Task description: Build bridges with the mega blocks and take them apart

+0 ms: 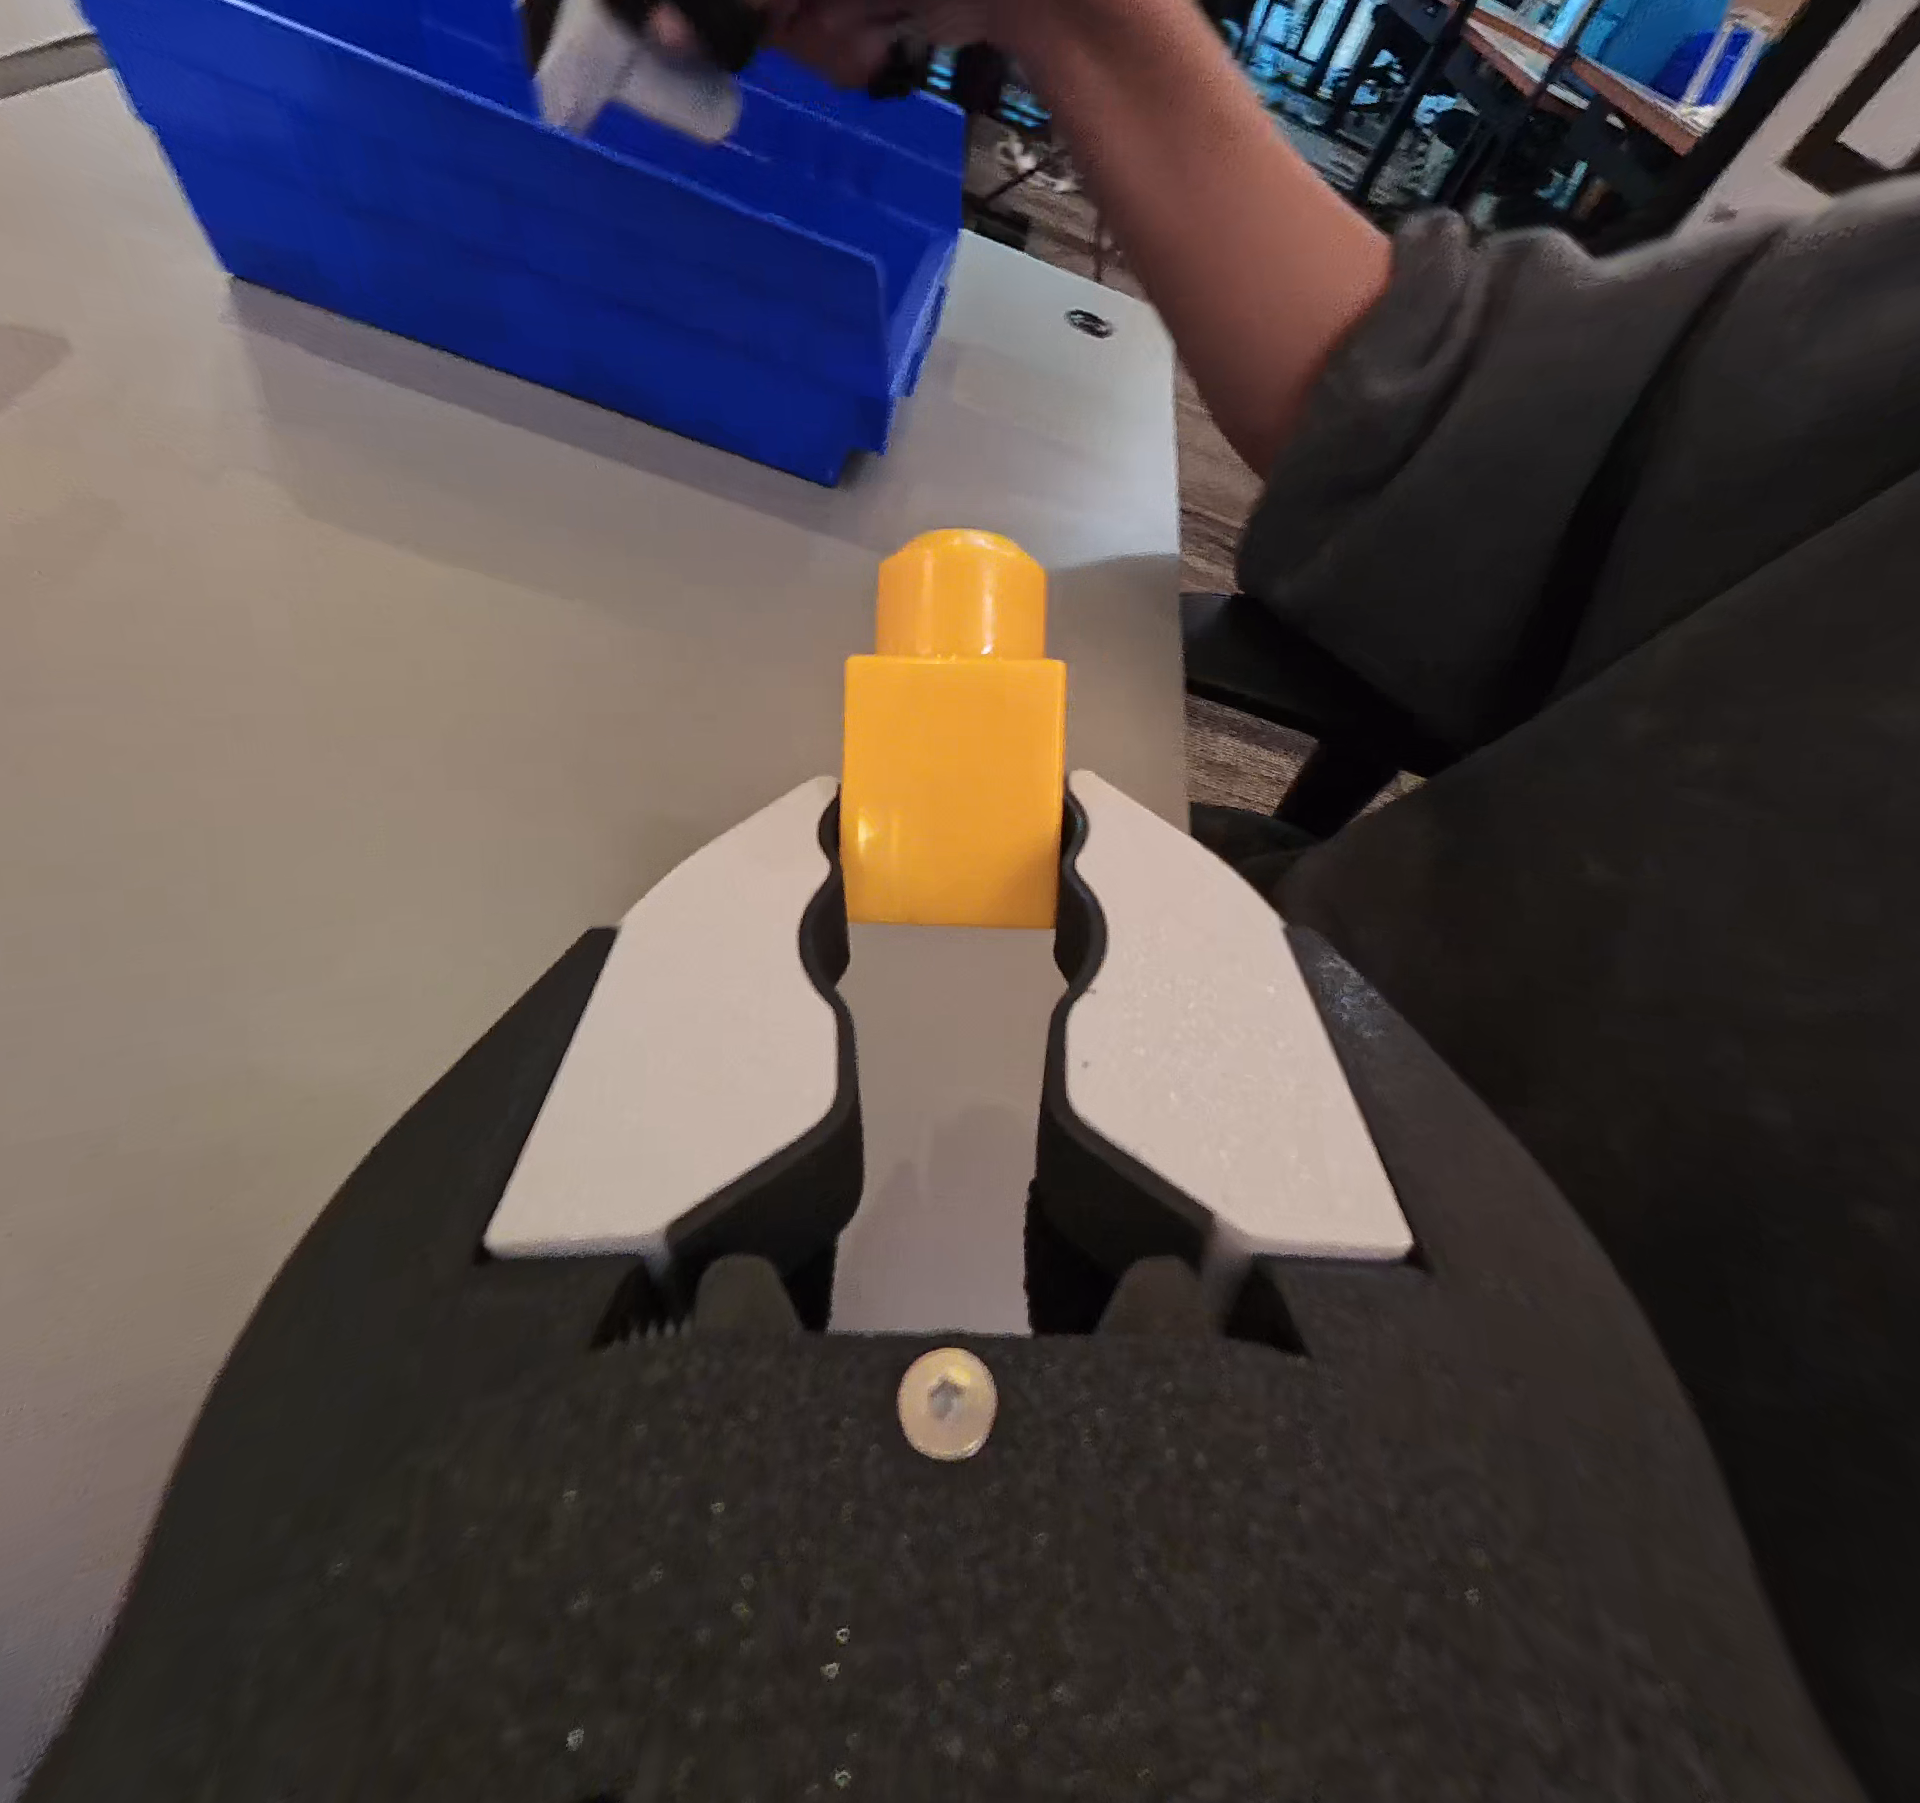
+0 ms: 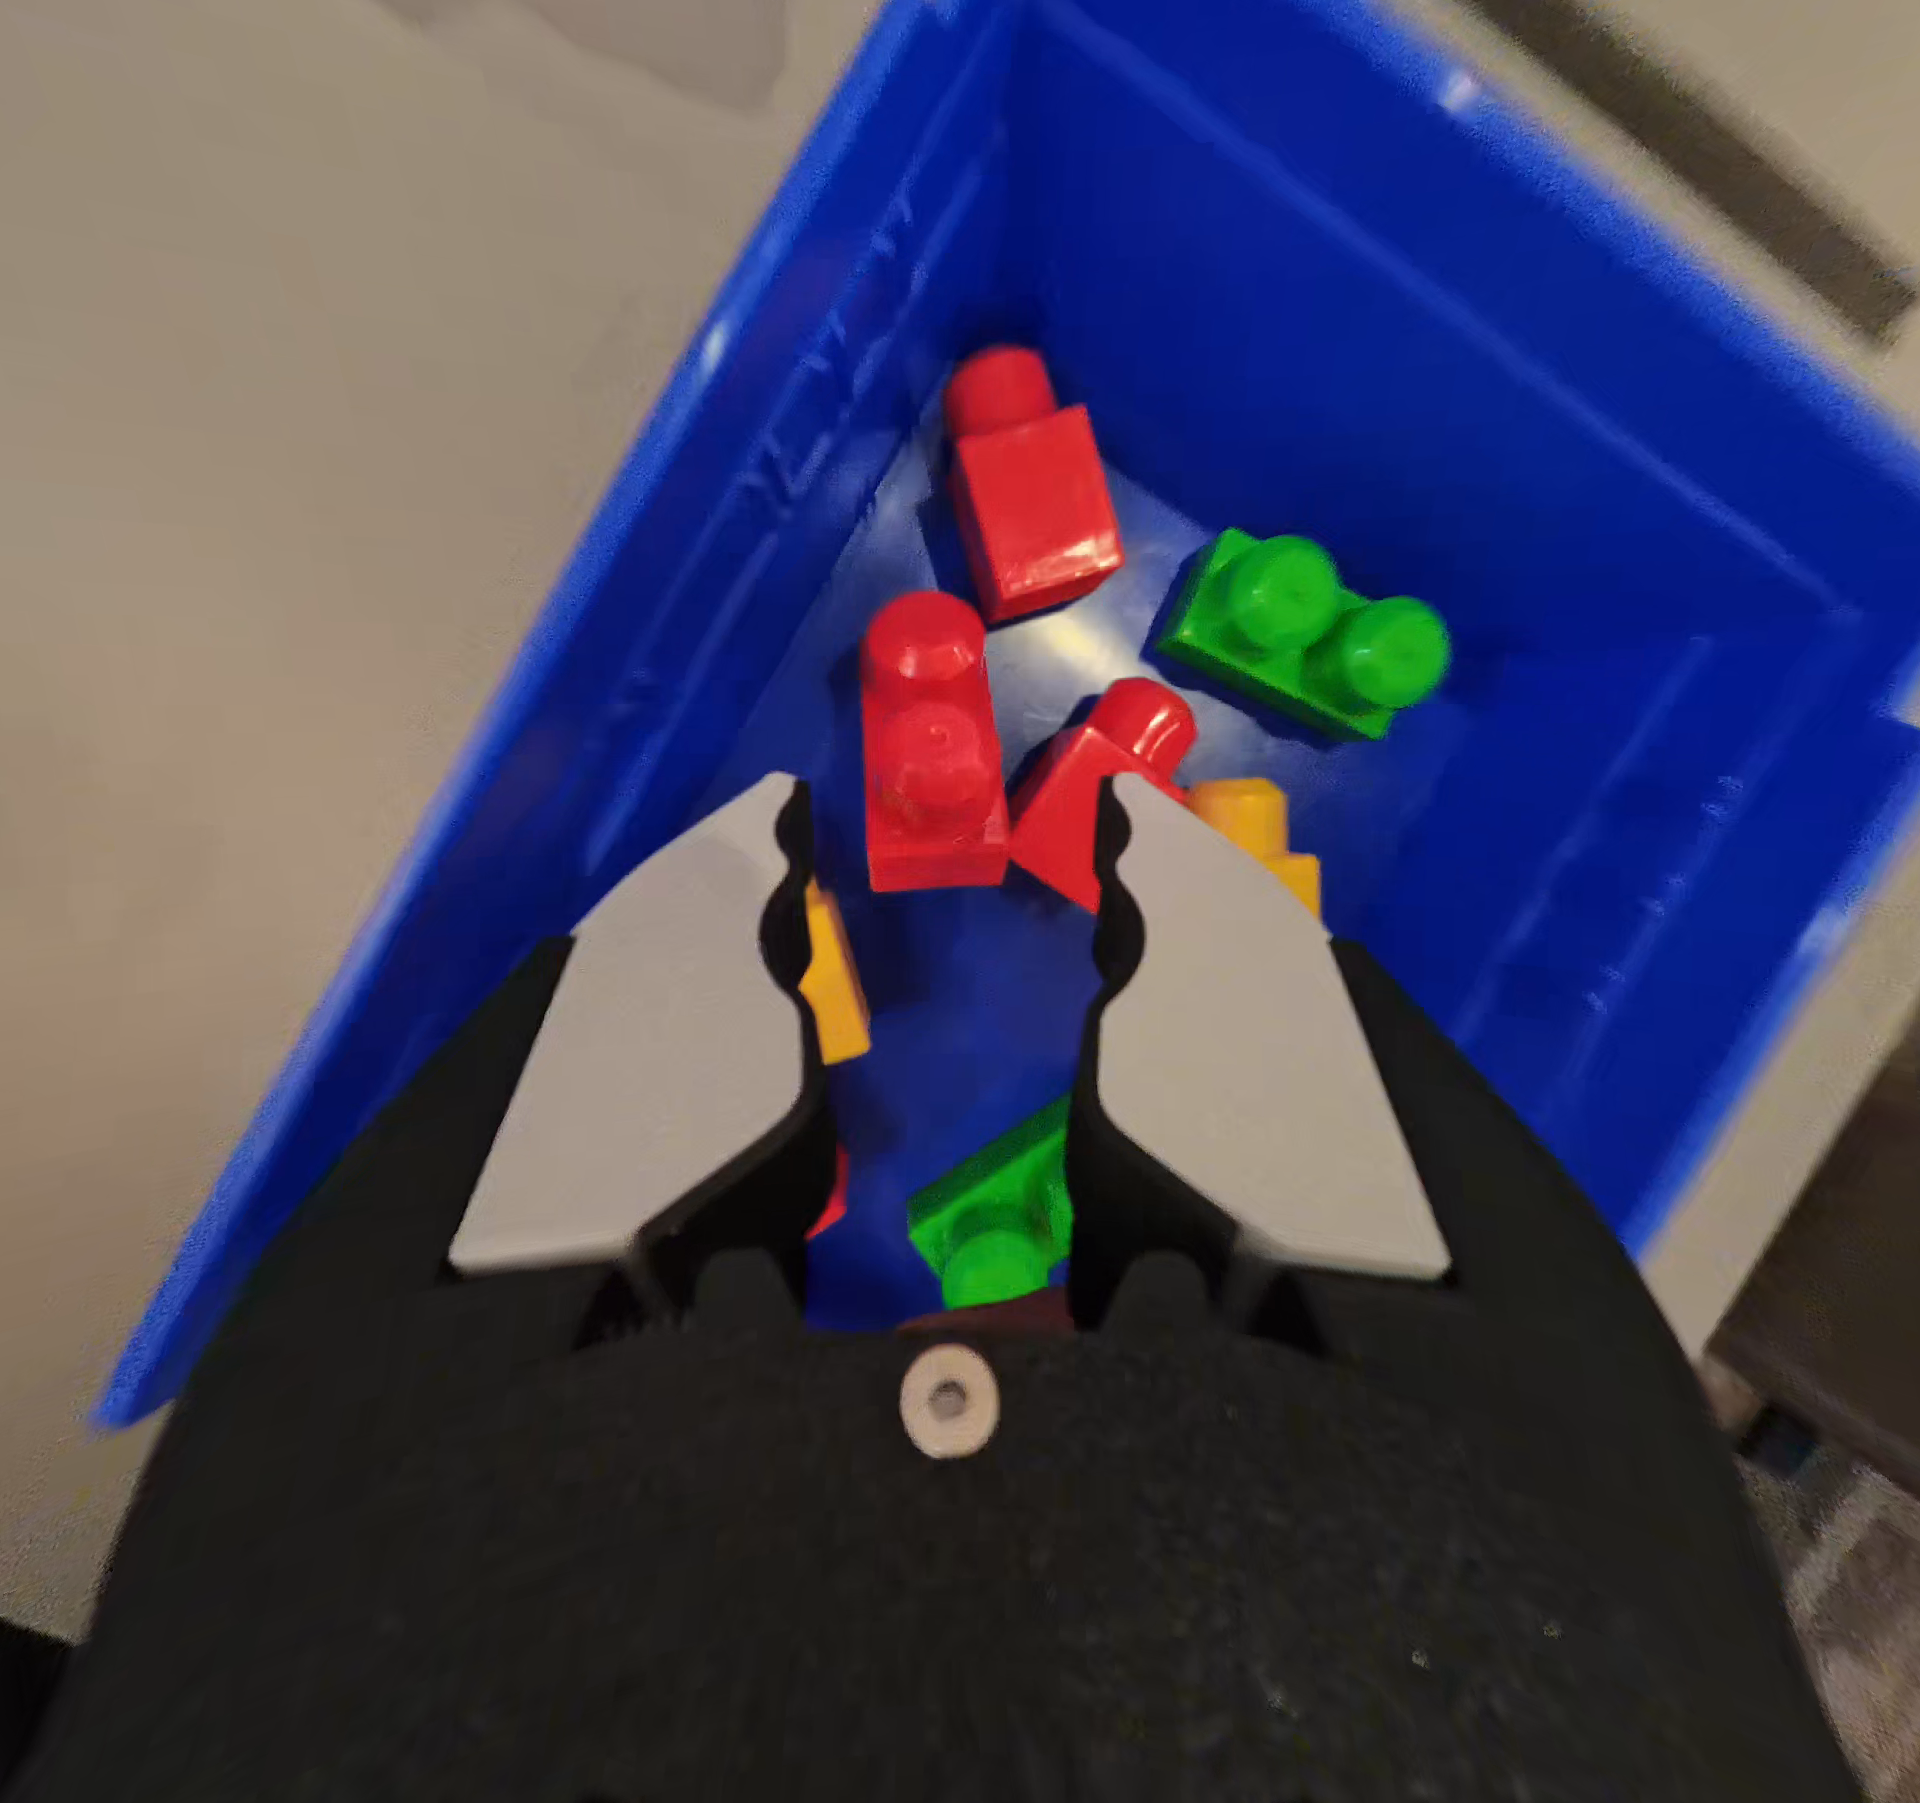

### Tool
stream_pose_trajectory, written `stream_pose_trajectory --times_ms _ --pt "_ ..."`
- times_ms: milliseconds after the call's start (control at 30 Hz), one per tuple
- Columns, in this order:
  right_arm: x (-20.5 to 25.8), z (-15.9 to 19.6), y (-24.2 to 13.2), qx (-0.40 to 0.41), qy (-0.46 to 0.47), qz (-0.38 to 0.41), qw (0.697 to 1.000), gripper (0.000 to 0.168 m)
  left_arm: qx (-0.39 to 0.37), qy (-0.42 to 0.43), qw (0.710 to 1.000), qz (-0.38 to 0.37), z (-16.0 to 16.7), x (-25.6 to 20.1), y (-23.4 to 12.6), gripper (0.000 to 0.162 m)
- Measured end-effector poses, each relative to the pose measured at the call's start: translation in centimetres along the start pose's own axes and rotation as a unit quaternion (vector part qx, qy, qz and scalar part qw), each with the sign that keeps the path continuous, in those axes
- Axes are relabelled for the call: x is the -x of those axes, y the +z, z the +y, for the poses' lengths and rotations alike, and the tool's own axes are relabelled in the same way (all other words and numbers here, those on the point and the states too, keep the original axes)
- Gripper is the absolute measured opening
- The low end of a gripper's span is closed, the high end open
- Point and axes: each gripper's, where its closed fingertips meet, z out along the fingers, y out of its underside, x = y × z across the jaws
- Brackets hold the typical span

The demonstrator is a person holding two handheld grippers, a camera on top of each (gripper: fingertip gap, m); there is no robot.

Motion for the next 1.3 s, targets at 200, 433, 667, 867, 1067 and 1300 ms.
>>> stream_pose_trajectory --times_ms 200,433,667,867,1067,1300 --pt "8.8 -0.6 -9.0 -0.251 0.015 -0.045 0.967 0.046 0.018 -0.051 0.996 -0.066 1.0 3.4 0.6 0.036" --pt "22.3 3.8 -7.7 -0.289 -0.013 -0.171 0.942 0.044 0.105 -0.033 0.978 -0.176 2.1 7.7 2.4 0.036" --pt "23.9 4.5 -6.0 -0.257 -0.026 -0.181 0.949 0.044 0.254 -0.039 0.932 -0.257 4.6 12.3 5.1 0.036" --pt "23.6 5.0 -5.4 -0.244 -0.032 -0.166 0.955 0.044 0.259 -0.072 0.927 -0.263 6.0 13.5 6.7 0.036" --pt "24.5 5.1 -2.5 -0.214 -0.014 -0.12 0.969 0.057 0.216 -0.084 0.942 -0.244 5.8 10.9 5.5 0.062" --pt "27.4 0.9 2.2 -0.202 -0.014 -0.063 0.977 0.071 0.047 -0.117 0.96 -0.249 7.1 3.1 -1.1 0.057"
